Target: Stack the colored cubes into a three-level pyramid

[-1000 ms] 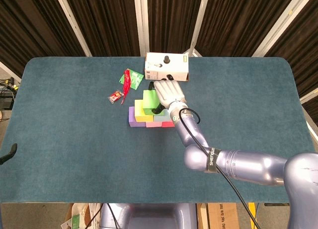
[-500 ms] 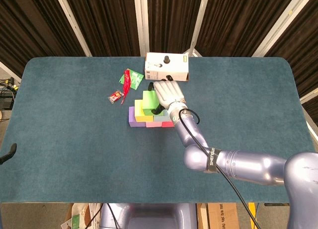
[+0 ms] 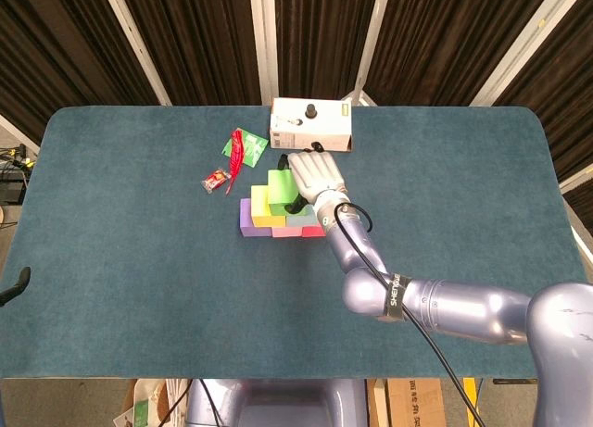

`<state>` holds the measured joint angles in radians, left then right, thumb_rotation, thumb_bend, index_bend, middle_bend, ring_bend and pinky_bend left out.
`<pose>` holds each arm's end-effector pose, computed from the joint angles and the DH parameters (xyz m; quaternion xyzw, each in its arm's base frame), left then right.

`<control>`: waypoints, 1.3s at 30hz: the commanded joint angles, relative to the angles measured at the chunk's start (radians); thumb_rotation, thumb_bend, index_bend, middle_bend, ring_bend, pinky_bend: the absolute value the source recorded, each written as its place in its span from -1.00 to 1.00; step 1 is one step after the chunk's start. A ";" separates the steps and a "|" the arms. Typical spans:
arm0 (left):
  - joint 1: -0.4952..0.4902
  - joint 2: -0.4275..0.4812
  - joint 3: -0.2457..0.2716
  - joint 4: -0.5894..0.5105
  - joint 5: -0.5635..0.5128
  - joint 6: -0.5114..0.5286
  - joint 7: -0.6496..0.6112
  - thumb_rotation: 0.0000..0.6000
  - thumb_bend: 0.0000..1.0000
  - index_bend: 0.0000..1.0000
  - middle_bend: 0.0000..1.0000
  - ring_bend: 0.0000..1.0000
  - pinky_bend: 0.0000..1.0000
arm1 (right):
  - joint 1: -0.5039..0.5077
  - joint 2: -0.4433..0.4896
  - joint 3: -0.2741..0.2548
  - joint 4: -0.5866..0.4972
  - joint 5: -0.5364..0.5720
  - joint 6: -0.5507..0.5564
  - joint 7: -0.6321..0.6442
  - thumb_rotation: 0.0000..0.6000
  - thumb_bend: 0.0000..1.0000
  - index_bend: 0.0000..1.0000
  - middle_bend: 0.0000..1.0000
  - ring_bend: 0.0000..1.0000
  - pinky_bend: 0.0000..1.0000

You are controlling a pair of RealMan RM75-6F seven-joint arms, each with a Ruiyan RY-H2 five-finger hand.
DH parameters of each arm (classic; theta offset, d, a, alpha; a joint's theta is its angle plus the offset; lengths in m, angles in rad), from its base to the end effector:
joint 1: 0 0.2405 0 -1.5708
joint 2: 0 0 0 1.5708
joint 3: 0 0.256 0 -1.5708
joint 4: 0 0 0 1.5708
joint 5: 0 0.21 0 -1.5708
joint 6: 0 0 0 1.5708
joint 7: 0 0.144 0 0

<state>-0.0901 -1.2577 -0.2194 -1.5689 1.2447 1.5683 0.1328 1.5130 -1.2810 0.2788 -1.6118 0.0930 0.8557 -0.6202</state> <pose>-0.3244 0.2089 0.1667 -0.4616 -0.3747 -0.3969 0.6993 0.0507 -0.4262 0.0540 0.7019 -0.4786 0.3302 0.4113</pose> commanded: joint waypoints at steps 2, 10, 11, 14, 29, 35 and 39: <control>0.000 -0.001 -0.001 0.001 0.000 0.000 0.001 1.00 -0.28 -0.77 -0.98 -1.00 -1.00 | -0.004 -0.003 0.006 0.003 -0.005 0.003 0.003 1.00 -0.48 -0.19 -0.35 -0.60 -1.00; 0.000 -0.004 -0.003 0.001 -0.001 0.001 0.002 1.00 -0.28 -0.77 -0.98 -1.00 -1.00 | -0.013 -0.003 0.015 -0.001 -0.012 0.006 0.002 1.00 -0.48 -0.32 -0.41 -0.65 -1.00; 0.000 -0.004 -0.003 0.001 -0.001 0.001 0.002 1.00 -0.28 -0.77 -0.98 -1.00 -1.00 | -0.014 -0.003 0.016 -0.001 -0.012 0.006 0.002 1.00 -0.48 -0.32 -0.42 -0.65 -1.00; 0.000 -0.004 -0.003 0.001 -0.002 0.001 0.003 1.00 -0.28 -0.77 -0.98 -1.00 -1.00 | -0.016 0.000 0.018 -0.004 -0.012 0.005 0.001 1.00 -0.48 -0.35 -0.46 -0.68 -1.00; 0.000 -0.008 -0.008 0.003 -0.009 0.003 0.009 1.00 -0.28 -0.77 -0.99 -1.00 -1.00 | -0.022 0.013 0.021 -0.021 -0.012 -0.008 -0.014 1.00 -0.48 -0.58 -0.67 -0.83 -1.00; 0.001 -0.008 -0.010 0.003 -0.007 0.007 0.009 1.00 -0.28 -0.77 -0.99 -1.00 -1.00 | -0.021 0.029 0.011 -0.035 0.000 -0.025 -0.029 1.00 -0.48 -0.94 -0.88 -0.99 -1.00; -0.001 -0.009 -0.013 0.013 -0.004 0.006 -0.001 1.00 -0.28 -0.77 -1.00 -1.00 -1.00 | -0.032 0.071 0.014 -0.083 -0.010 -0.025 -0.024 1.00 -0.48 -1.00 -0.95 -1.00 -1.00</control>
<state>-0.0904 -1.2665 -0.2315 -1.5574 1.2392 1.5746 0.1332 1.4865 -1.2240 0.2913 -1.6797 0.0872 0.8312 -0.6469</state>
